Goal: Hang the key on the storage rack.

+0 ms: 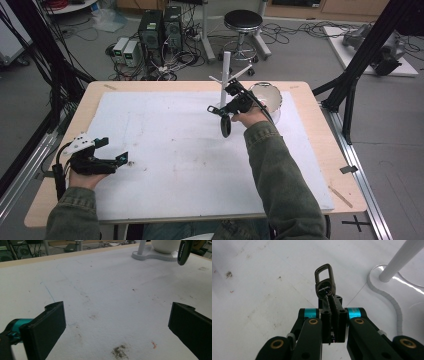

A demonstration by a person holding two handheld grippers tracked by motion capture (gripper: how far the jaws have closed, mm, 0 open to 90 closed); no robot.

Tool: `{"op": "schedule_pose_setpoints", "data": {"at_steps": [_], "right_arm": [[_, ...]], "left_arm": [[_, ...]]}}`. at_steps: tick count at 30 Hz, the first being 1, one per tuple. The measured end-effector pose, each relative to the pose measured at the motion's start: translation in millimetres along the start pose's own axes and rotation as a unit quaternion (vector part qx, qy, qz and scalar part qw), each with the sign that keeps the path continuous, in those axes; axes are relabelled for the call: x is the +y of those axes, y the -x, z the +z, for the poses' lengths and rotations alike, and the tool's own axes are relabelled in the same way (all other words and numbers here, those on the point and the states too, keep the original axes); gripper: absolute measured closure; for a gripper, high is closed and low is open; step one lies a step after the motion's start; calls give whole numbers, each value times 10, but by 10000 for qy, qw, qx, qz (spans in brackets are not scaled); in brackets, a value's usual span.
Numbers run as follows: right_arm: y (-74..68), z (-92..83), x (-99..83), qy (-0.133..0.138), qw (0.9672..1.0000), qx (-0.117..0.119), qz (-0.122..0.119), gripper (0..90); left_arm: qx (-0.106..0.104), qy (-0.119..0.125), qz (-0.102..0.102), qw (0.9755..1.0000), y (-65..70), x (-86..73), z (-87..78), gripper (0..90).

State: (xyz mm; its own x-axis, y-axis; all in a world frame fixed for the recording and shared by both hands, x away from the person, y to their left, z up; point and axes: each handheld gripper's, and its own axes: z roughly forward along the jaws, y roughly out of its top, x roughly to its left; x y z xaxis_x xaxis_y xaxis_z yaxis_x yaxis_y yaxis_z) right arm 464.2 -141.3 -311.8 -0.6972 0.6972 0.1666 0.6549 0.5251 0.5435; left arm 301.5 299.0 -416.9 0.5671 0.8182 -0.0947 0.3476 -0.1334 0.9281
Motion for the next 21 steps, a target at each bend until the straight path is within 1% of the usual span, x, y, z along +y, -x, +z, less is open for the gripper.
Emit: {"op": "schedule_pose_setpoints", "data": {"at_steps": [5,8,13,21], "right_arm": [[57,-126,13,29,10000,-41,23,870],[96,-202,25,60,10000,-60,16,870],[145,-307,22,115,9999,-114,56,870],[158,-593,54,285,9992,-274,37,870]], "left_arm": [[28,2,-12,10000,-3,0,1,17],[40,64,-41,10000,-10,2,-6,17],[32,45,-48,10000,-20,1,-10,17],[9,50,-73,10000,-7,2,0,17]]}}
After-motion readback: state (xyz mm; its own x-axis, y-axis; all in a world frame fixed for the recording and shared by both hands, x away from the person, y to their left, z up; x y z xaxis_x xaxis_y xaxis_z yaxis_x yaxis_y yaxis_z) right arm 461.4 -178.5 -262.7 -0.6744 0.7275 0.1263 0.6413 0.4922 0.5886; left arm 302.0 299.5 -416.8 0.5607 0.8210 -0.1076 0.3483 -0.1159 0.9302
